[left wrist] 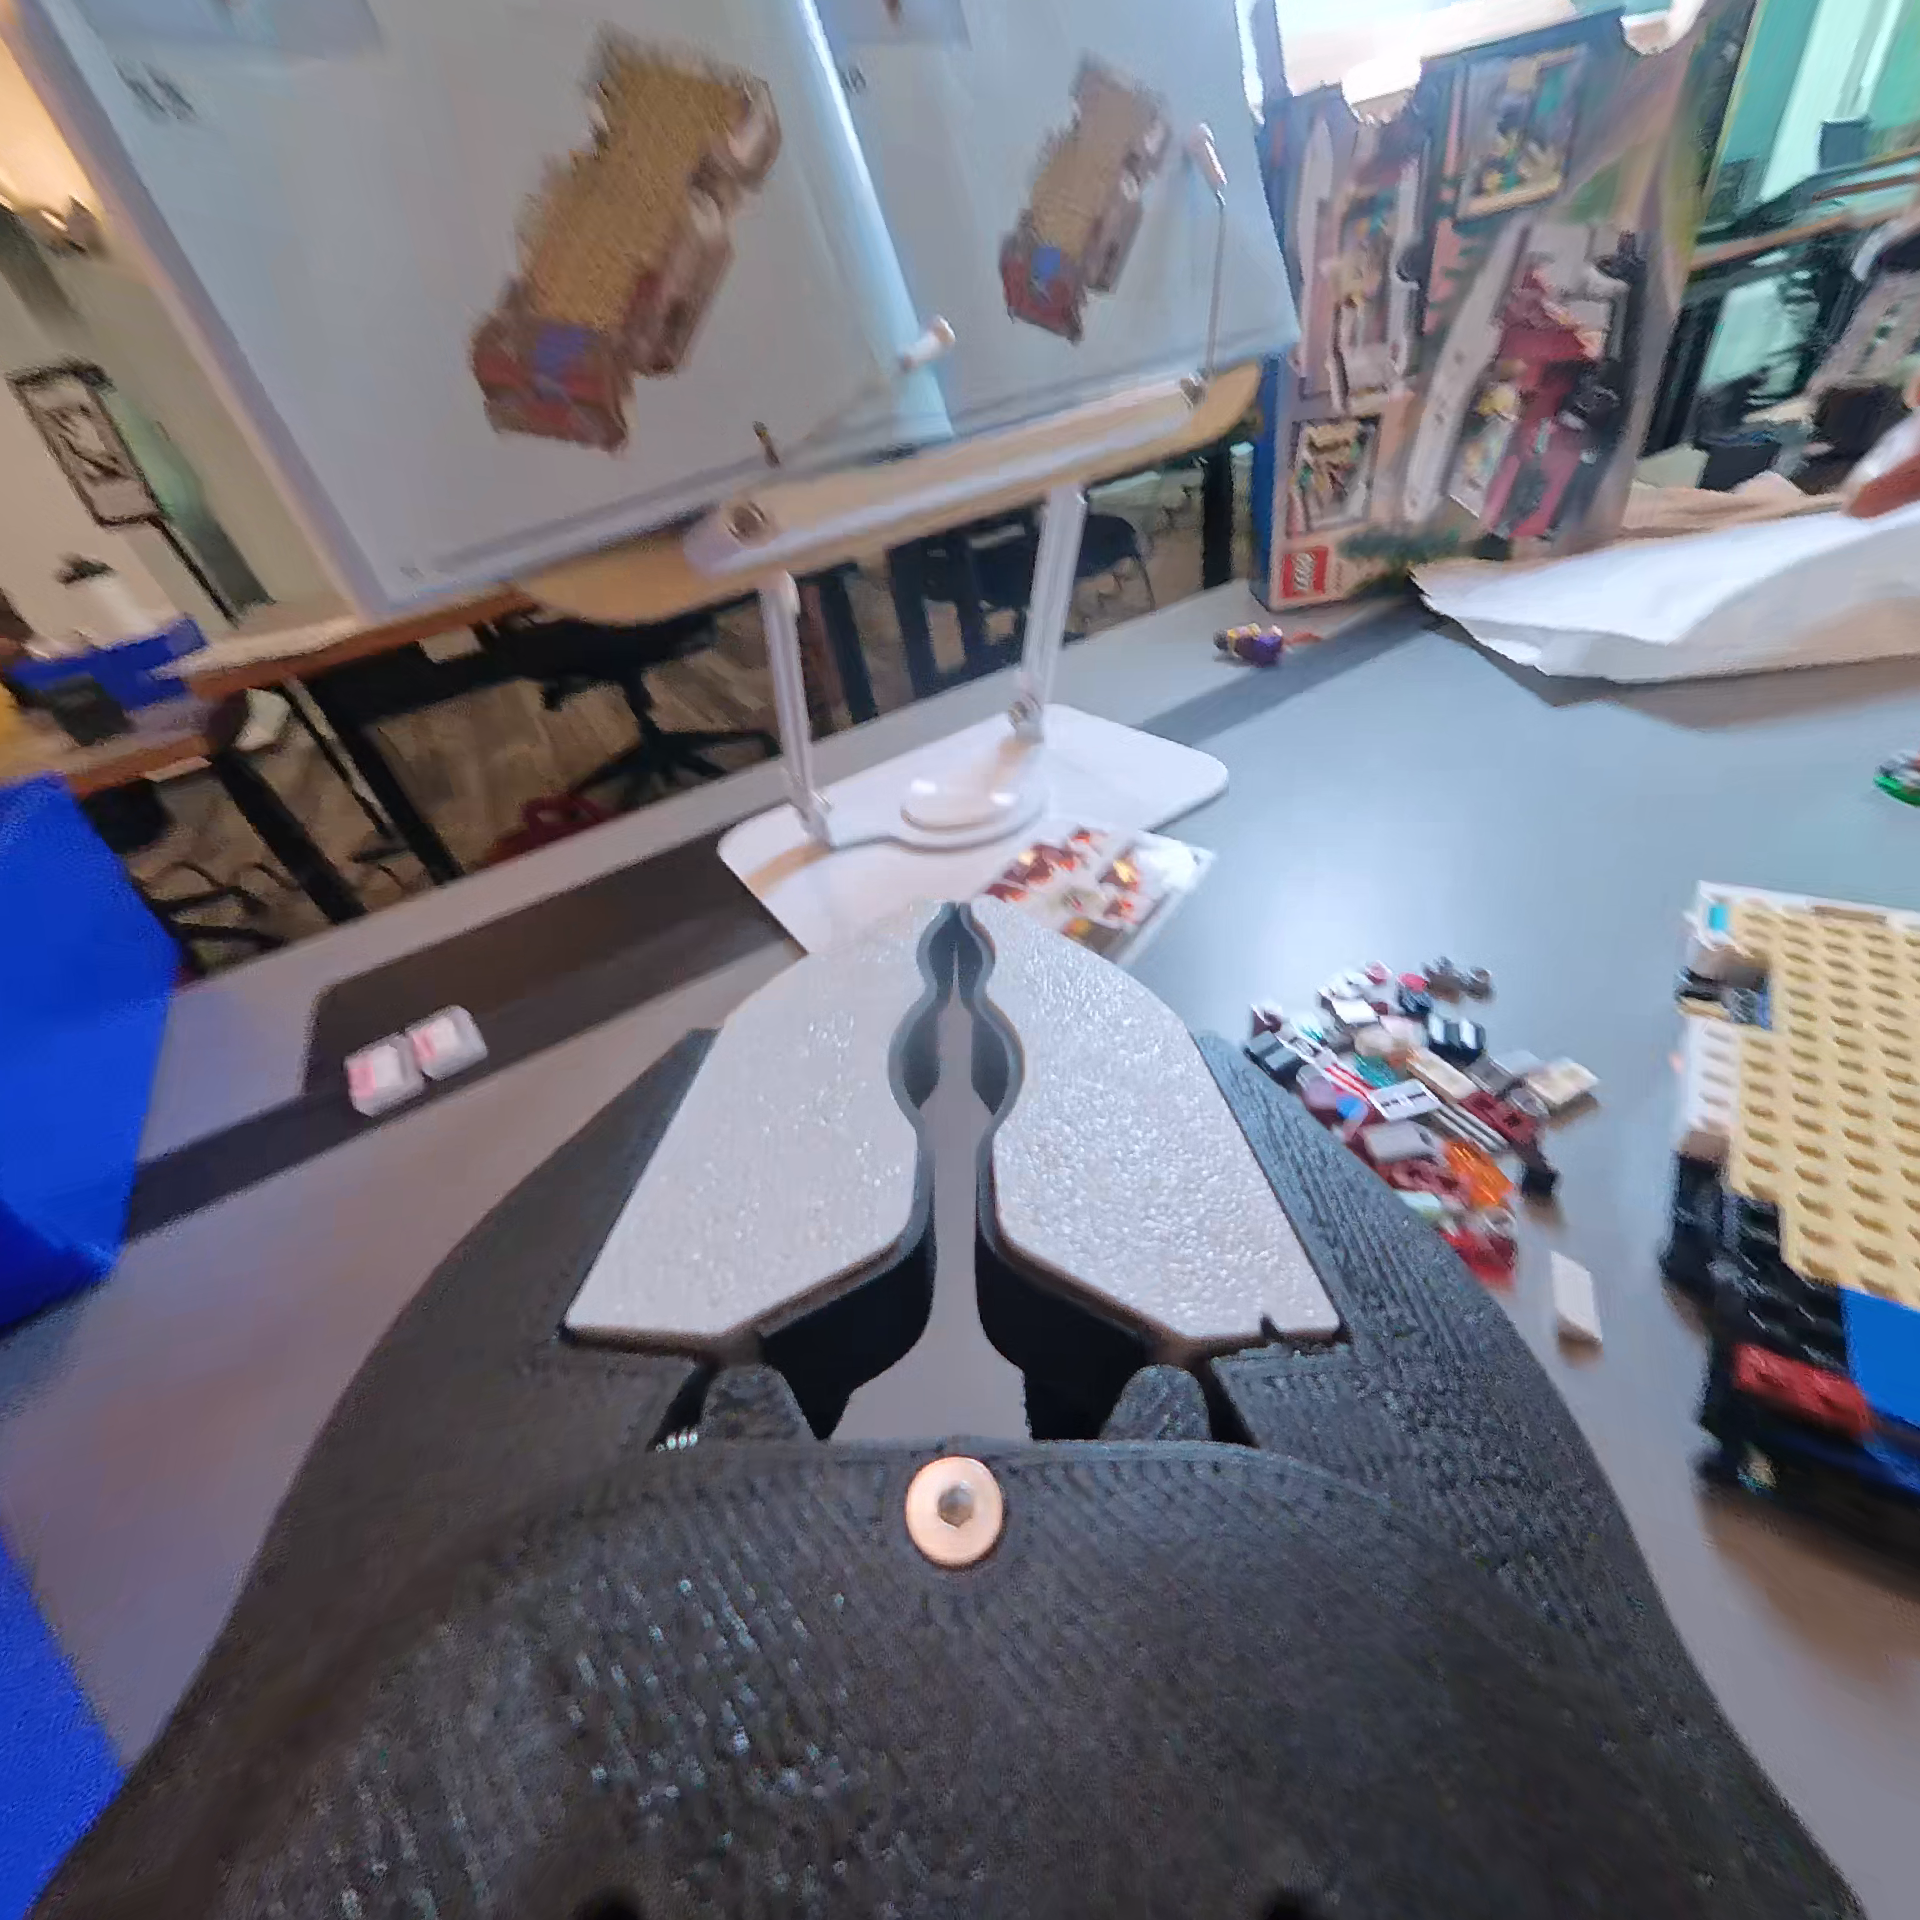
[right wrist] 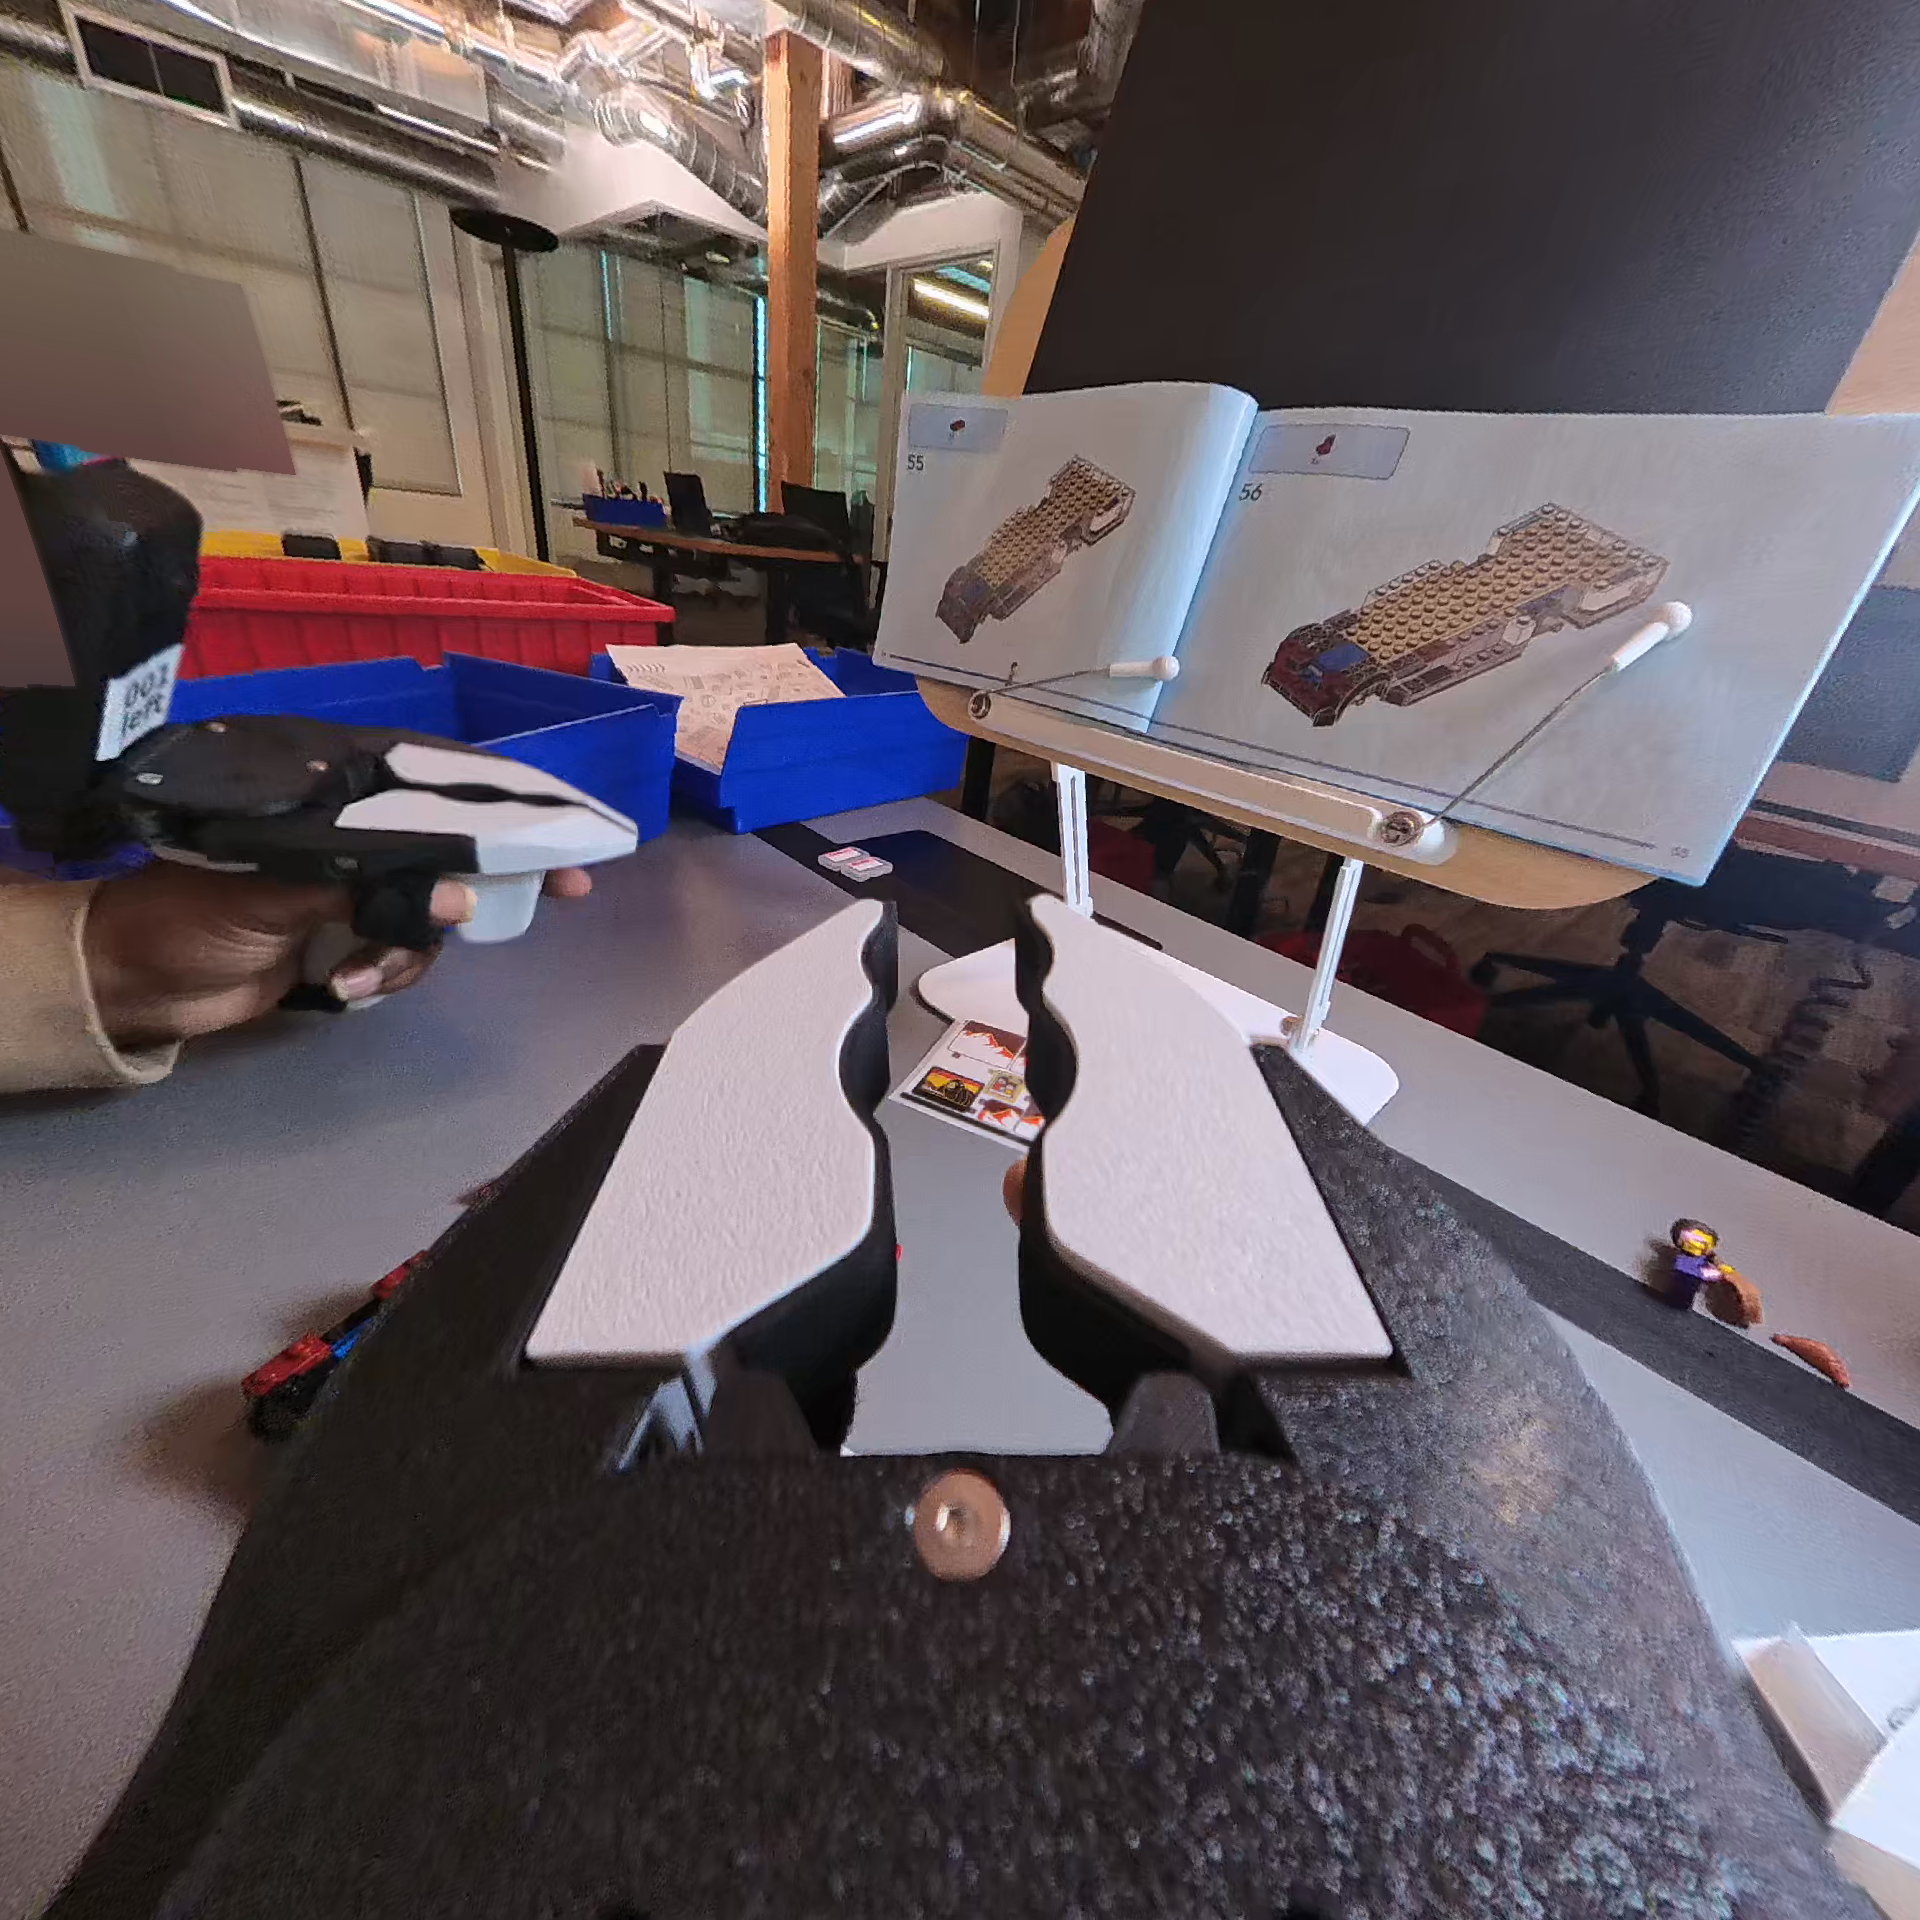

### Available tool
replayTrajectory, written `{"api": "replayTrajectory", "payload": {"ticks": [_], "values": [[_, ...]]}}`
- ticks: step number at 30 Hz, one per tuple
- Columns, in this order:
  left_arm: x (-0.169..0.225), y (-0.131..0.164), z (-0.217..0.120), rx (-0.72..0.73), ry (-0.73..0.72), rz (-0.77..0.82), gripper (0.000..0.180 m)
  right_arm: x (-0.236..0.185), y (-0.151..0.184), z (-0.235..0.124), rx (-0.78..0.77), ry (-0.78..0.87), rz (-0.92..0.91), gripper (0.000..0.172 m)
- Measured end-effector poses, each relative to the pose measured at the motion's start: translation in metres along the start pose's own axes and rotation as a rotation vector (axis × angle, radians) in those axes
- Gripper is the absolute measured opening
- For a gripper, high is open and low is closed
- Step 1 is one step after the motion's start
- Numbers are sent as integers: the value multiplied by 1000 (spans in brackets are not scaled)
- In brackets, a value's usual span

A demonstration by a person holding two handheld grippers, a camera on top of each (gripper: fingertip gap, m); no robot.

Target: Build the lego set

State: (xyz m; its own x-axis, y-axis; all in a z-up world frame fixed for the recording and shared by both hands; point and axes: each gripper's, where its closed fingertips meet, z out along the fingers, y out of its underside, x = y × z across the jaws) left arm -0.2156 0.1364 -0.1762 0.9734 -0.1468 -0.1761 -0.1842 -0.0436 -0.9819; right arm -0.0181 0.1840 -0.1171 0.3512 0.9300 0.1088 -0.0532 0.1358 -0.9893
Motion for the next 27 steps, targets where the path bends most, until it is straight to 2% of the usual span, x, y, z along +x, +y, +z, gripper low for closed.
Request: {"api": "replayTrajectory", "payload": {"ticks": [8, 11, 17, 27], "values": [[-81, -123, 39, 264, -230, -9, 0, 0, -4, -2, 7, 5, 0, 20], [-104, -148, 55, 303, -270, -47, 0, 2, -7, -4, 11, 16, -8, 20], [-123, -135, 68, 262, -292, -68, 2, 6, 0, -4, -5, 23, -1, 19], [-123, -125, 68, 243, -276, -72, 3, 4, 9, -1, -26, 19, 1, 19]]}}
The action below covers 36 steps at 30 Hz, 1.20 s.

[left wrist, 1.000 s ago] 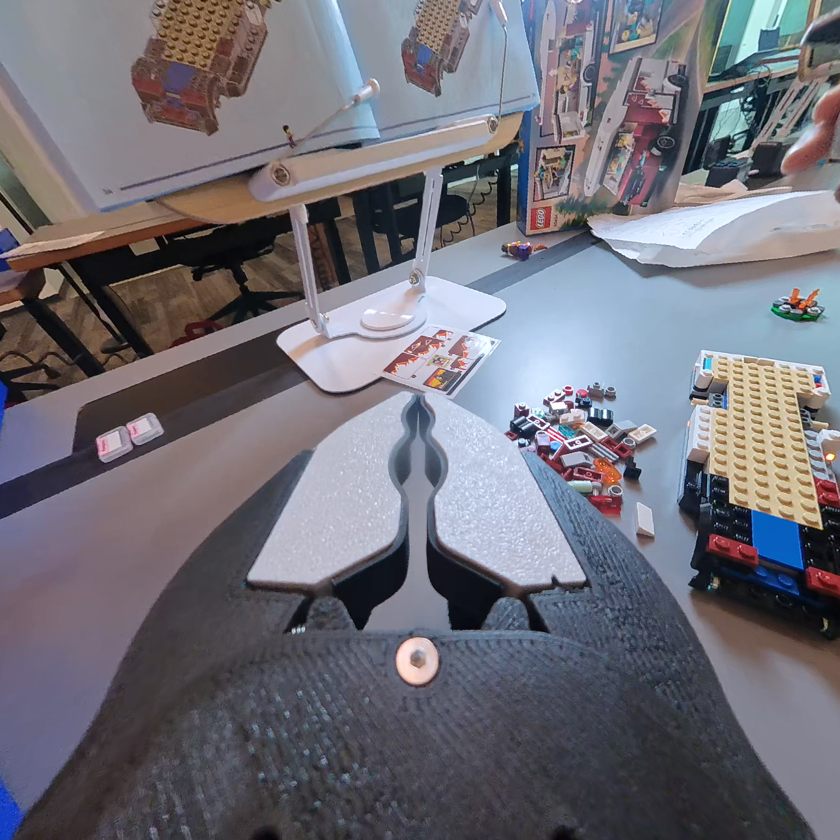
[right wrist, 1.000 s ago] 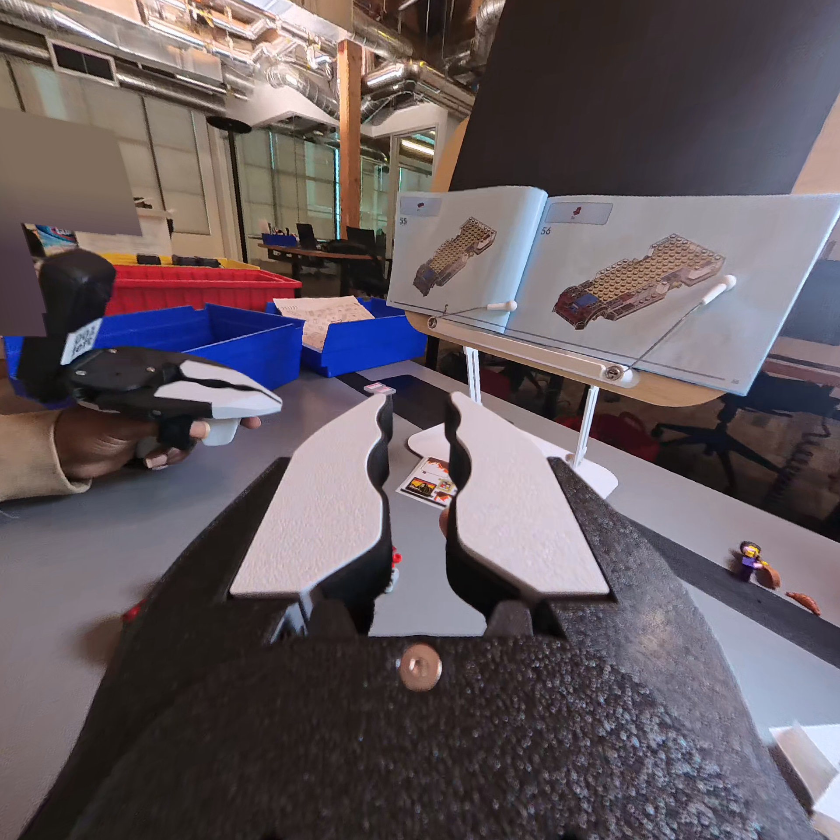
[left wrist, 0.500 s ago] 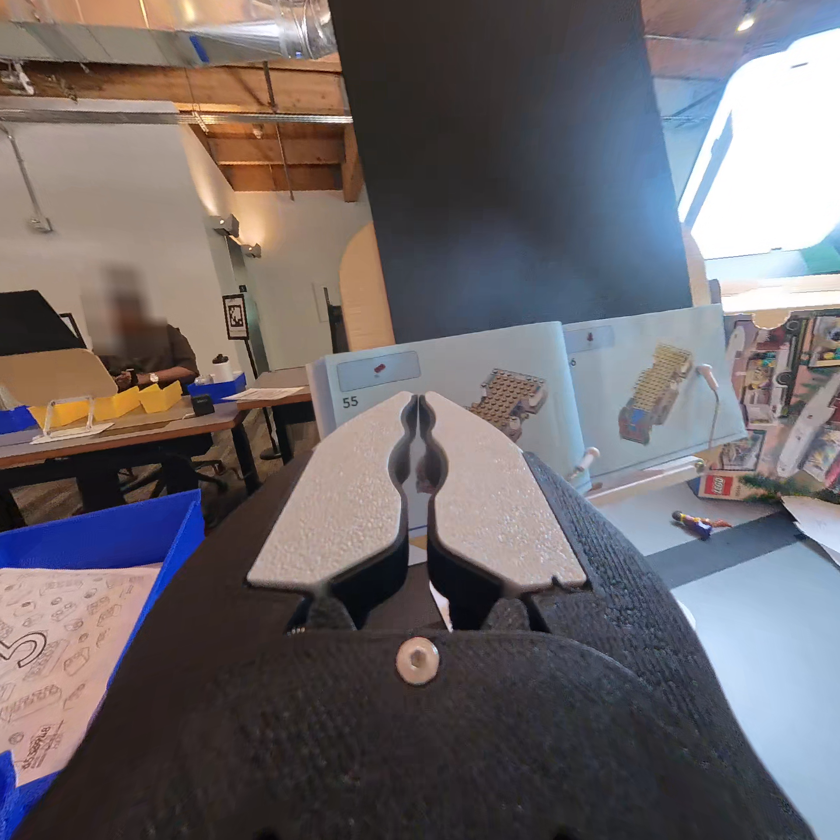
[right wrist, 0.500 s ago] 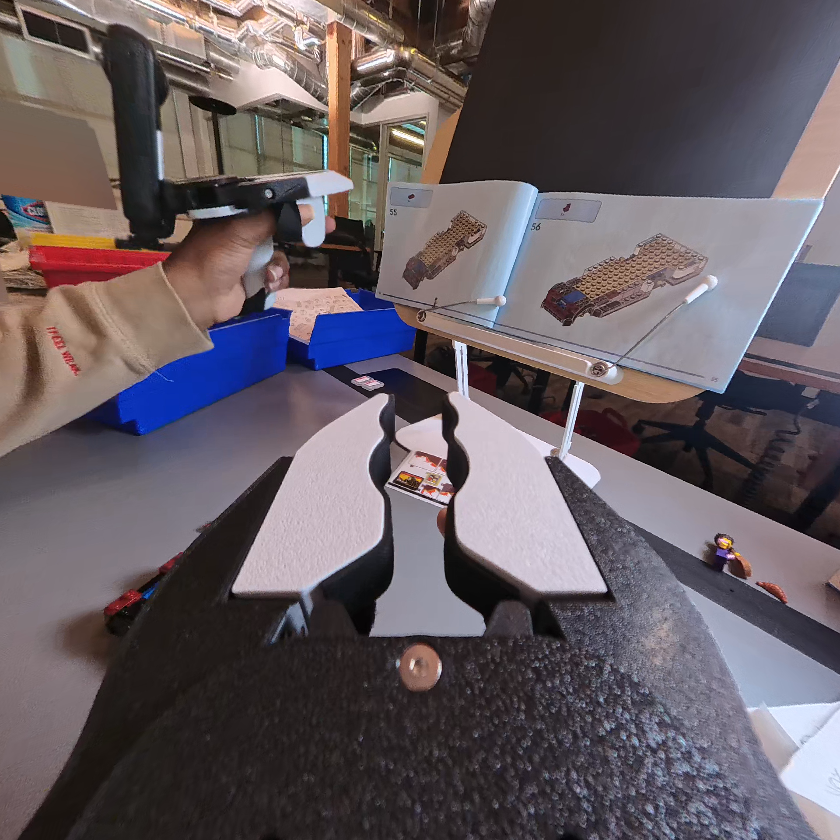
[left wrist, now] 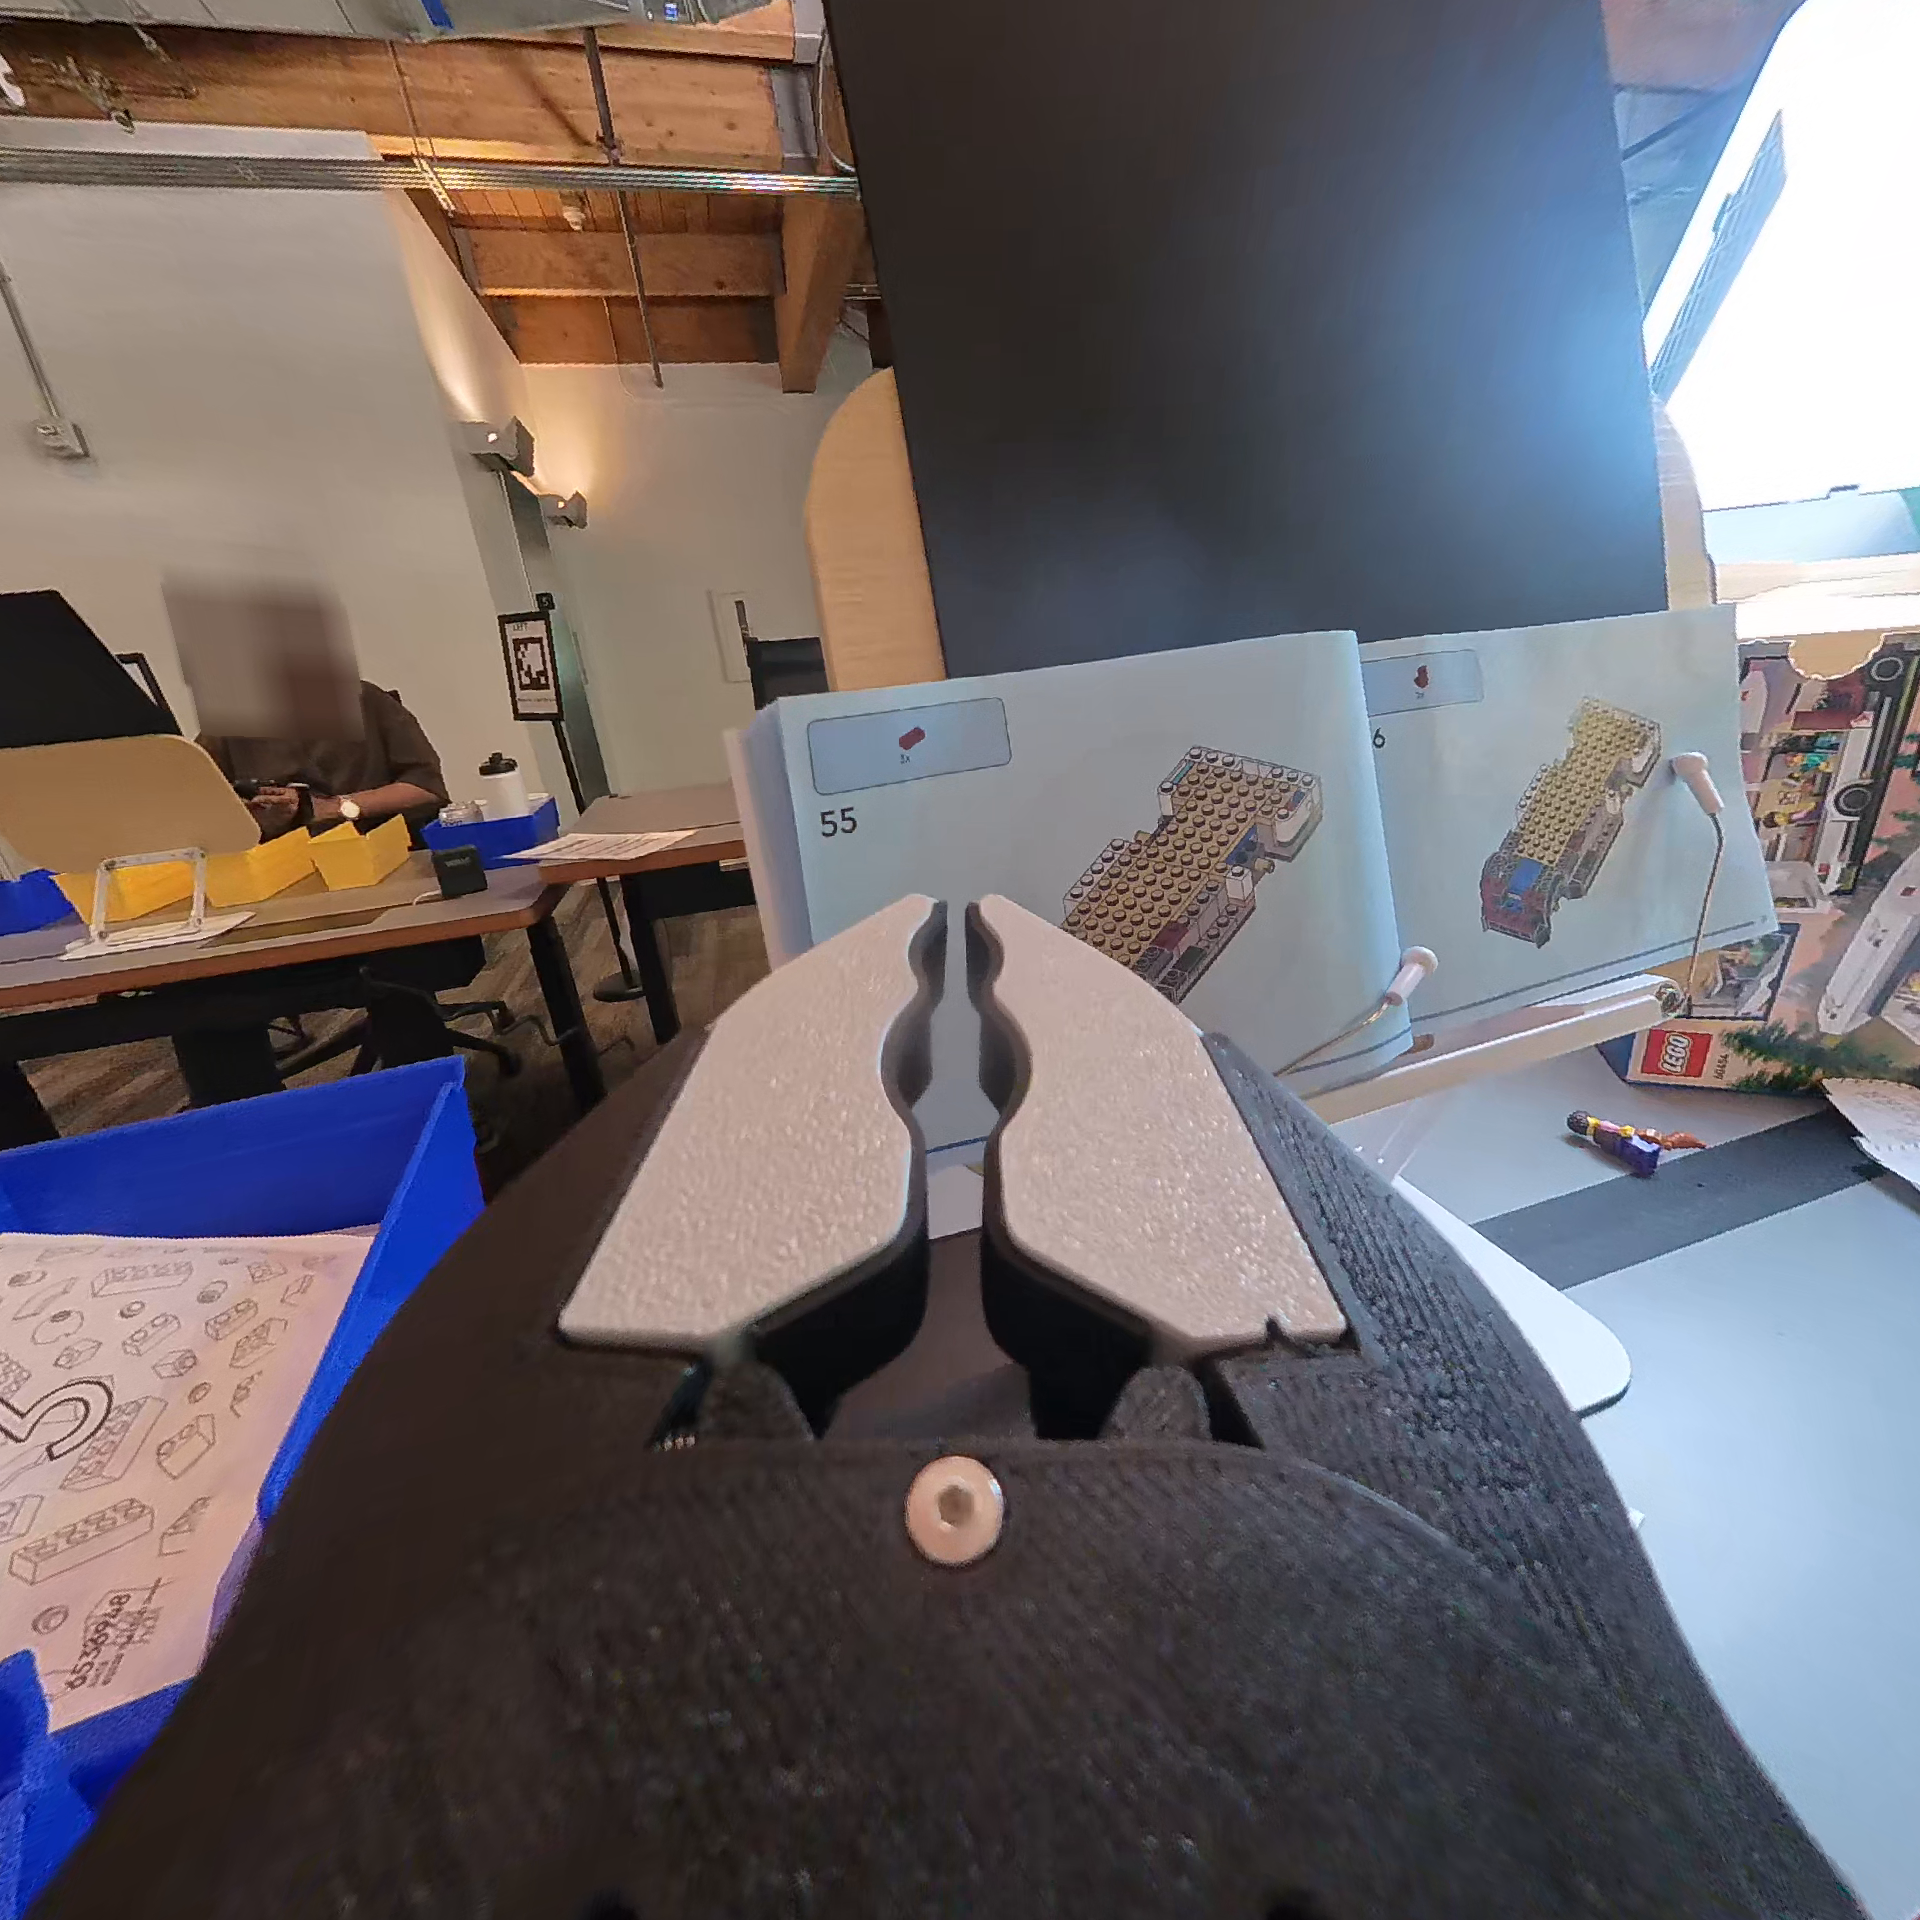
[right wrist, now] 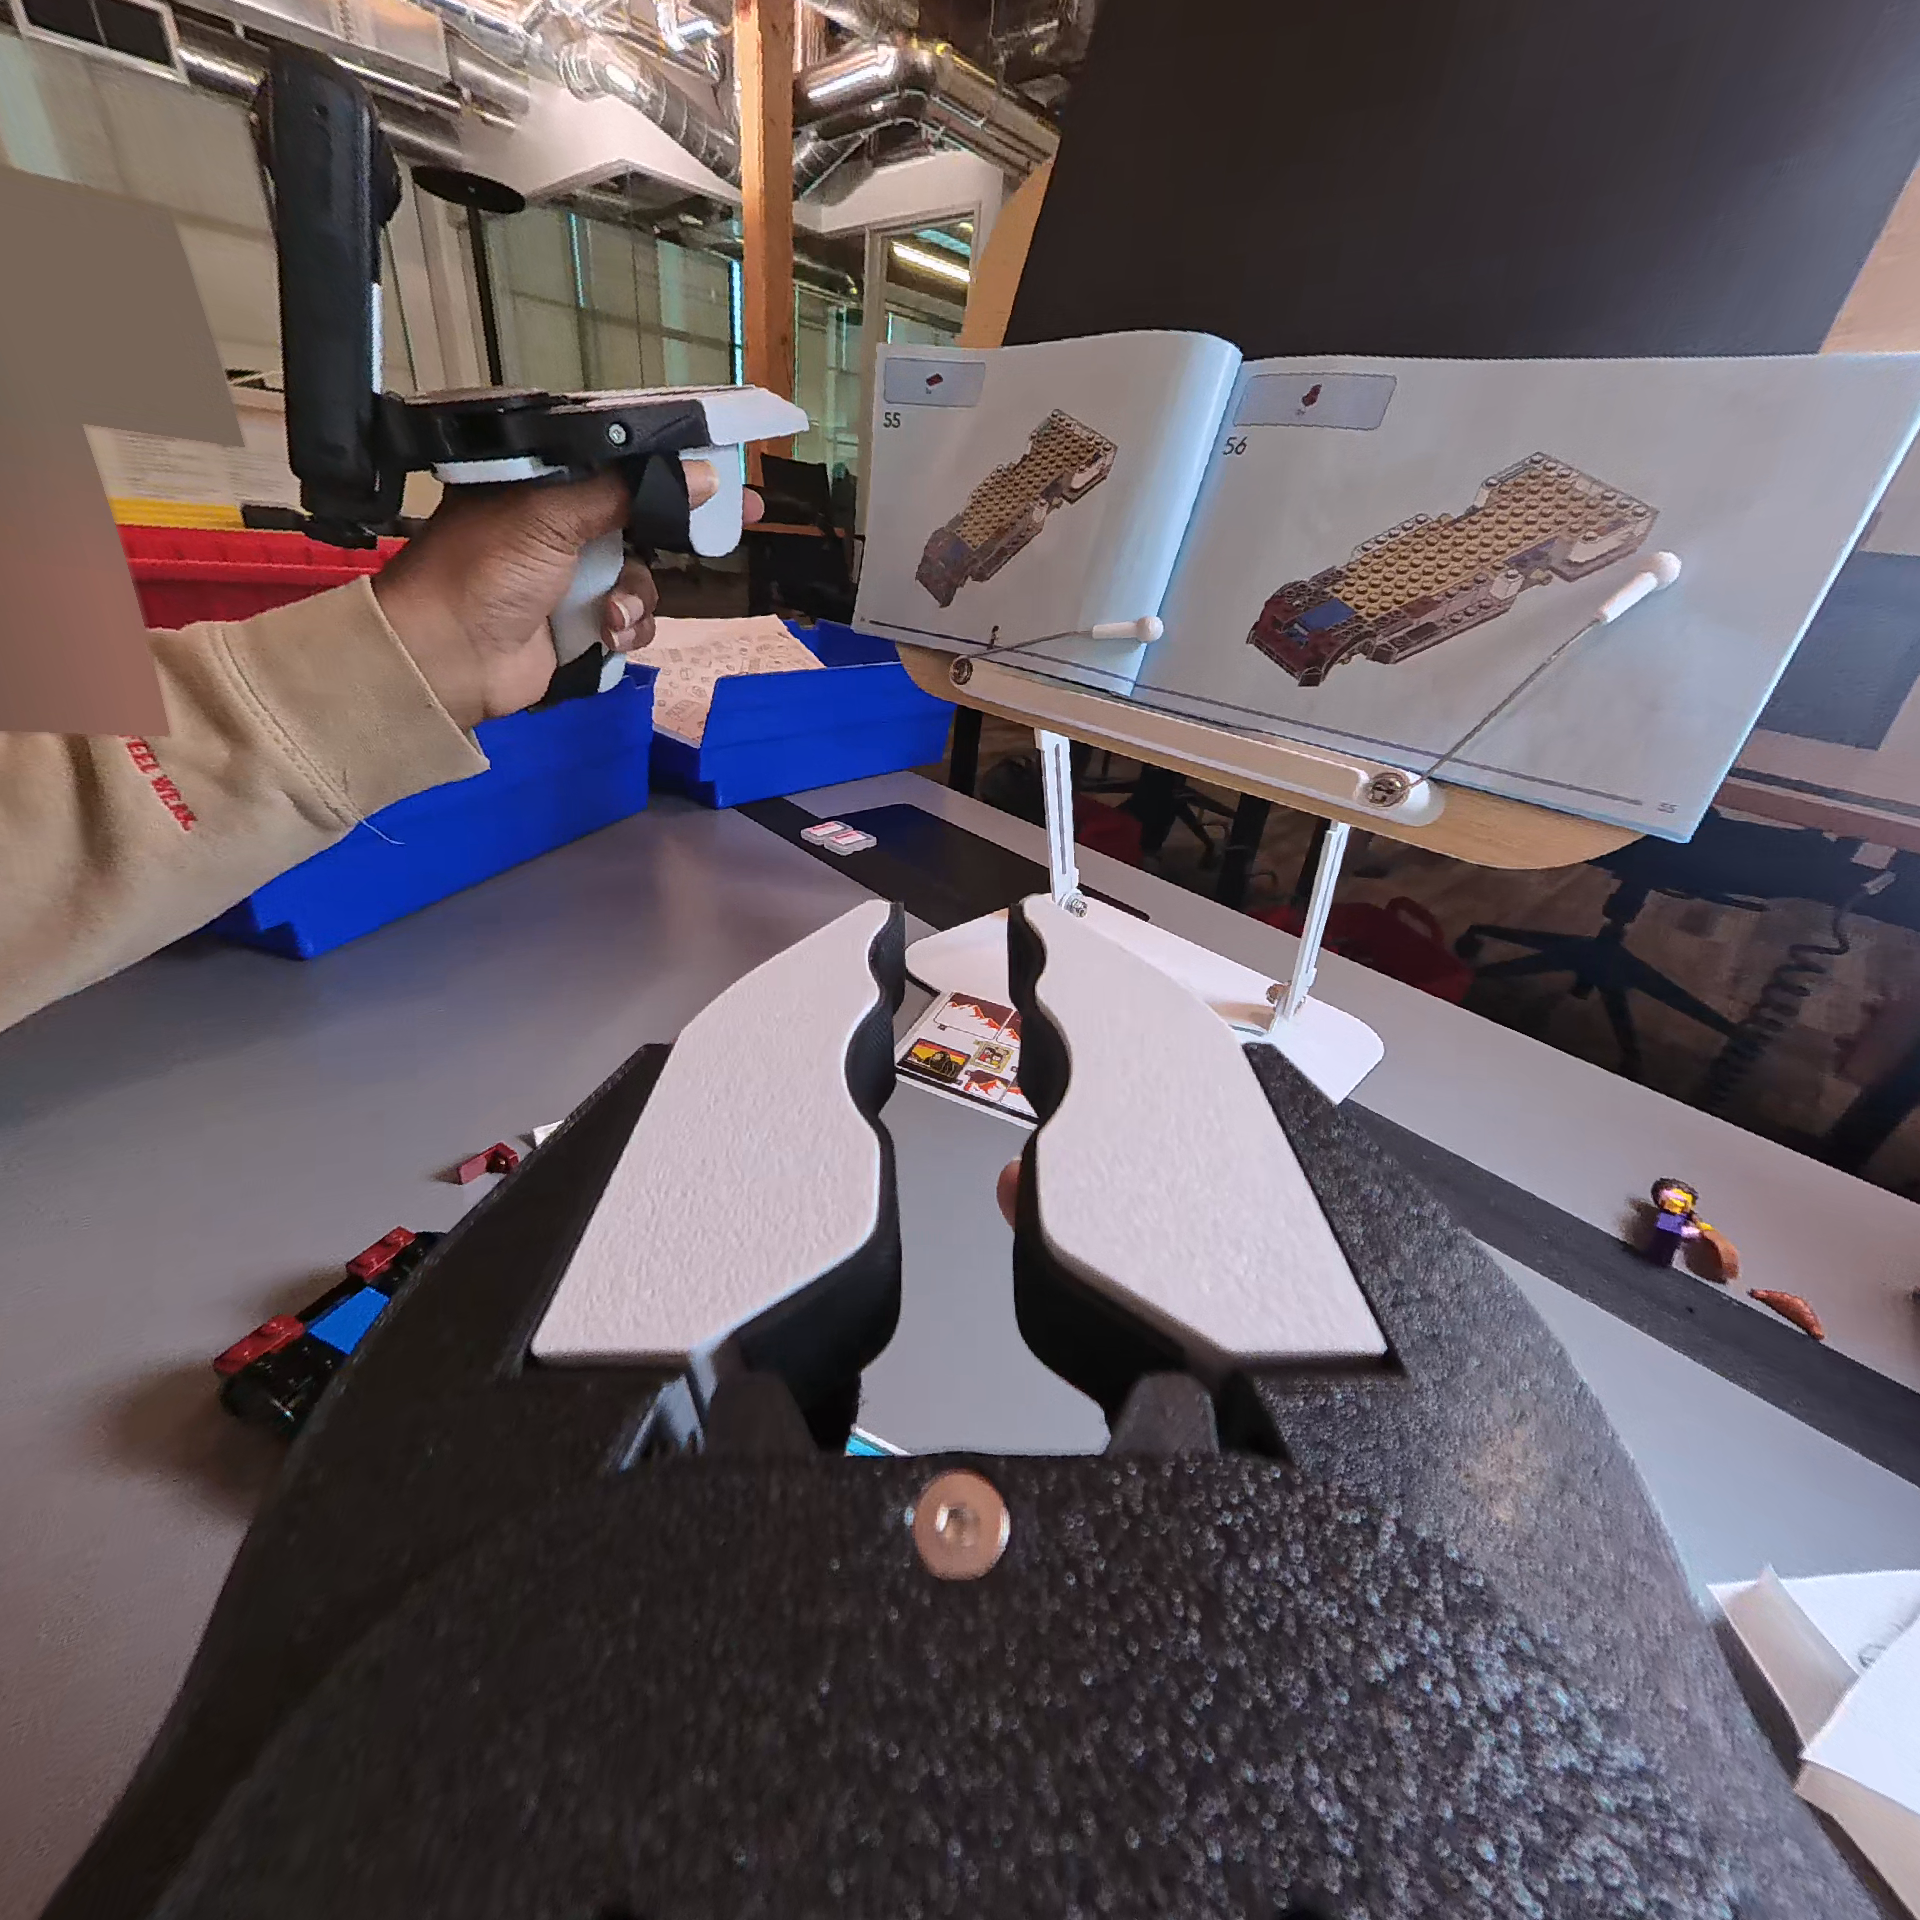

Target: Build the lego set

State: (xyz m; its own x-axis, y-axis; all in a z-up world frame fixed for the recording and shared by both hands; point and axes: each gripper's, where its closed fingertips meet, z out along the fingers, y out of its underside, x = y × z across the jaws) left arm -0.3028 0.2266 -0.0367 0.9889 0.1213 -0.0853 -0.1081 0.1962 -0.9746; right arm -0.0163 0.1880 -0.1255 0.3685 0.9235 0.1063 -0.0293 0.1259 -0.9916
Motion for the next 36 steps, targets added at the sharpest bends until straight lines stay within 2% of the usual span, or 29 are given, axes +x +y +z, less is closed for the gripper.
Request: {"api": "replayTrajectory", "payload": {"ticks": [14, 16, 19, 21, 23, 26, 29, 33, 36], "values": [[10, -2, -5, -23, 54, 46, 3, -5, 7, 1, -33, -34, -5, 19], [31, 9, -7, -129, 203, 62, 3, -22, 18, 3, -133, -158, -35, 20], [80, 37, -27, -356, 513, 38, 11, -69, 54, -8, -421, -471, -107, 33], [113, 55, -52, -468, 700, 64, 14, -89, 84, -17, -603, -589, -239, 53], [137, 82, -86, -610, 839, 159, 18, -103, 103, -21, -689, -670, -394, 60], [154, 121, -133, -751, 954, 252, 18, -116, 121, -22, -791, -779, -484, 65], [166, 148, -167, -845, 1031, 271, 18, -116, 134, -22, -873, -865, -572, 58], [171, 168, -185, -902, 1062, 320, 18, -113, 137, -31, -873, -1015, -748, 41], [172, 174, -186, -919, 1069, 316, 17, -97, 137, -38, -843, -1069, -978, 36]]}}
